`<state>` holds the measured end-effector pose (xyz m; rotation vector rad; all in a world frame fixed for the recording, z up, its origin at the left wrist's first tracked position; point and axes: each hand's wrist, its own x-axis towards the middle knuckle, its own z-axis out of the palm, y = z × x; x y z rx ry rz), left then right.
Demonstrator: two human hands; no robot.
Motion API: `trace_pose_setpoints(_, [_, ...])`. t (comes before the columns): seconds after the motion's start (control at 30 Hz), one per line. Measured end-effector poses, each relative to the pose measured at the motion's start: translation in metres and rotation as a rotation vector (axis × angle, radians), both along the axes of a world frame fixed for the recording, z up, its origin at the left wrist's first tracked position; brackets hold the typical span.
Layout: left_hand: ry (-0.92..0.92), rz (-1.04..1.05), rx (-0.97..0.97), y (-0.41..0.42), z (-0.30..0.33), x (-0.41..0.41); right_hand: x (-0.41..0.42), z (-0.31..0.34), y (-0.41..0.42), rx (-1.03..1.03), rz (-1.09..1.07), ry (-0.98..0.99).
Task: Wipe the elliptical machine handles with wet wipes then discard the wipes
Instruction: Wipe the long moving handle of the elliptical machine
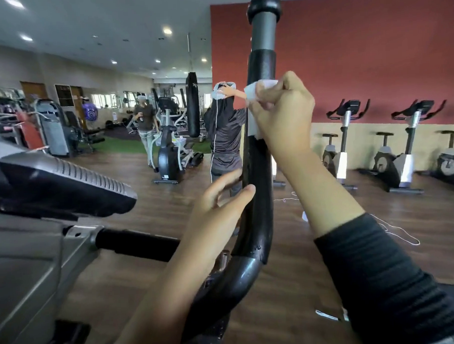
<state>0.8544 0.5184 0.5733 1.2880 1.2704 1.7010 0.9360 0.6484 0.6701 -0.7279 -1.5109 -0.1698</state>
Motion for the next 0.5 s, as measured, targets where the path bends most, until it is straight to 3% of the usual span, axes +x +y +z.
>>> trace_pose_setpoints(0.13, [0.008, 0.044, 0.014, -0.013, -0.01, 0.008, 0.013, -0.041, -0.027, -0.015, 0.021, -0.033])
trace_pose_setpoints(0.27, [-0.007, 0.063, 0.038, -0.025, -0.018, 0.014, 0.031, -0.061, -0.052, -0.173, 0.149, -0.15])
trace_pose_setpoints(0.5, [0.035, 0.019, 0.043, -0.035, -0.023, 0.014, 0.017, -0.035, -0.052, -0.157, 0.047, -0.213])
